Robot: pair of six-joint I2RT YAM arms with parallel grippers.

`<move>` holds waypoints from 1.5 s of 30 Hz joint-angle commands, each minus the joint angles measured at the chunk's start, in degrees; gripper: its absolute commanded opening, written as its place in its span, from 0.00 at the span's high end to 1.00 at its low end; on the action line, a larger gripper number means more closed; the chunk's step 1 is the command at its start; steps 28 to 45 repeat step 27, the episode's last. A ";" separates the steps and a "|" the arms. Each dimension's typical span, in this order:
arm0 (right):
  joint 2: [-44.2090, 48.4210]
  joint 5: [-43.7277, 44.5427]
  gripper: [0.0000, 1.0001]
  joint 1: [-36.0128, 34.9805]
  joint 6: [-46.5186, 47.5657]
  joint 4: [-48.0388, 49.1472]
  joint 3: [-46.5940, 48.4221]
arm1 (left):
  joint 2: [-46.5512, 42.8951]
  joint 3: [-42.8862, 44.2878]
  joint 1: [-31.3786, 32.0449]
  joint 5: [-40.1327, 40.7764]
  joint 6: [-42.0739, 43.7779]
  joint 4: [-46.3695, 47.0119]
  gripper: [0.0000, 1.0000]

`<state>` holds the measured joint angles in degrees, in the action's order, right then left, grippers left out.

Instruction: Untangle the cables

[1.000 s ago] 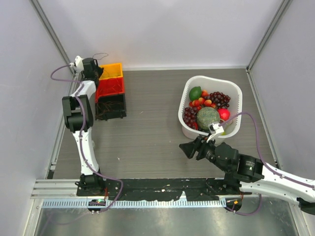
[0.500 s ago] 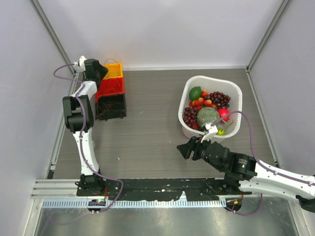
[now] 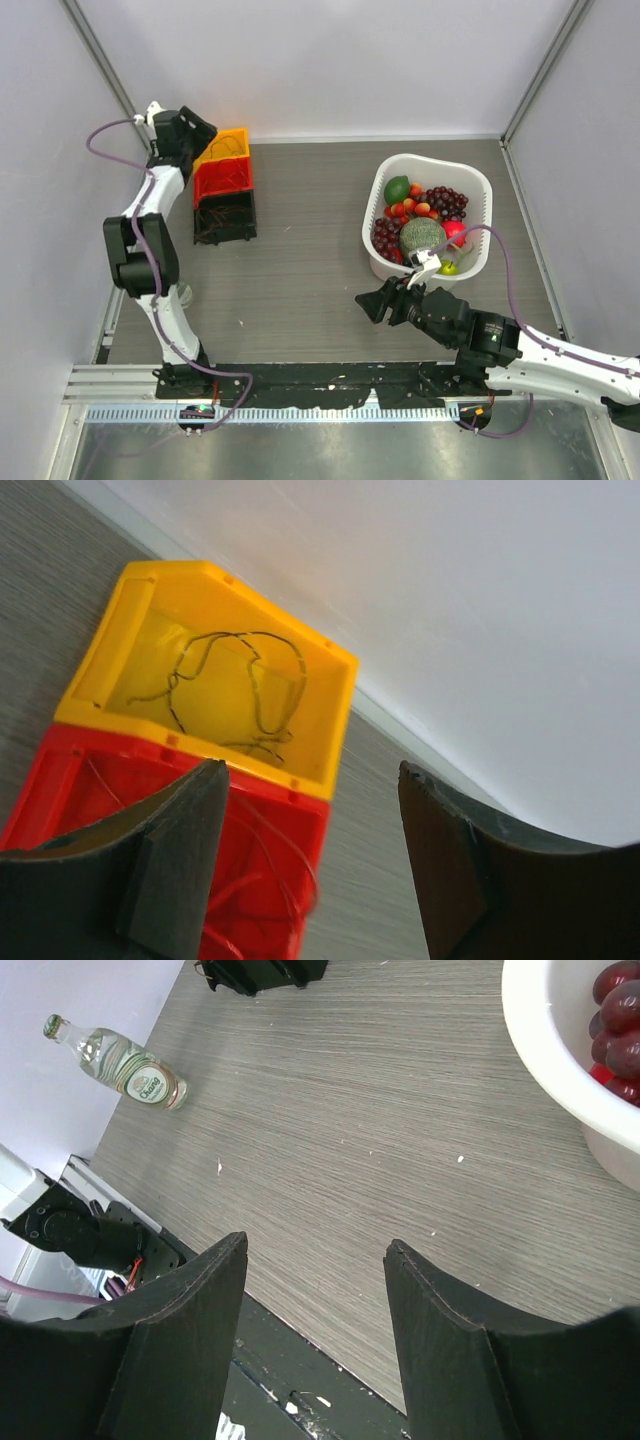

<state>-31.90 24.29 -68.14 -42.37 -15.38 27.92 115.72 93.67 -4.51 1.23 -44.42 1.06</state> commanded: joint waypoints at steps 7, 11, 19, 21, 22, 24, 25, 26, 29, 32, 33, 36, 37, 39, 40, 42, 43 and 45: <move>0.79 8.83 0.35 0.11 4.75 -8.77 8.79 | -30.00 -22.81 8.27 -23.72 -13.50 6.84 0.23; 0.00 15.16 0.29 0.11 8.87 -16.15 17.14 | -41.78 -27.13 19.26 -28.47 -6.13 4.22 0.21; 2.01 27.98 0.17 0.11 22.13 -18.73 32.62 | -60.33 -28.37 26.84 -39.72 -0.67 -0.87 0.03; 3.94 30.19 0.14 0.02 25.03 -16.19 35.53 | -65.08 -26.01 26.84 -40.17 2.05 -6.05 0.00; 4.47 30.46 0.14 0.11 27.84 -14.78 36.58 | -67.27 -24.51 26.84 -40.08 3.80 -7.64 0.00; 6.14 30.29 0.14 0.11 32.06 -11.18 37.81 | -71.05 -22.05 26.84 -39.30 7.05 -10.01 0.00; 6.93 29.85 0.14 0.02 33.13 -8.73 38.34 | -72.99 -20.56 26.75 -37.99 8.46 -11.16 0.00; 7.20 28.72 0.14 0.11 35.23 -7.75 39.22 | -74.75 -19.67 26.84 -36.67 10.65 -11.78 0.00; 7.46 27.66 0.14 0.11 35.95 -6.26 39.84 | -76.68 -19.14 26.75 -34.74 12.33 -12.04 0.00; 7.46 27.66 0.14 0.11 35.95 -6.26 39.84 | -76.68 -19.14 26.75 -34.74 12.33 -12.04 0.00; 7.46 27.66 0.14 0.11 35.95 -6.26 39.84 | -76.68 -19.14 26.75 -34.74 12.33 -12.04 0.00; 7.46 27.66 0.14 0.11 35.95 -6.26 39.84 | -76.68 -19.14 26.75 -34.74 12.33 -12.04 0.00; 7.46 27.66 0.14 0.11 35.95 -6.26 39.84 | -76.68 -19.14 26.75 -34.74 12.33 -12.04 0.00; 7.46 27.66 0.14 0.11 35.95 -6.26 39.84 | -76.68 -19.14 26.75 -34.74 12.33 -12.04 0.00; 7.46 27.66 0.14 0.11 35.95 -6.26 39.84 | -76.68 -19.14 26.75 -34.74 12.33 -12.04 0.00; 7.46 27.66 0.14 0.11 35.95 -6.26 39.84 | -76.68 -19.14 26.75 -34.74 12.33 -12.04 0.00; 7.46 27.66 0.14 0.11 35.95 -6.26 39.84 | -76.68 -19.14 26.75 -34.74 12.33 -12.04 0.00; 7.46 27.66 0.14 0.11 35.95 -6.26 39.84 | -76.68 -19.14 26.75 -34.74 12.33 -12.04 0.00</move>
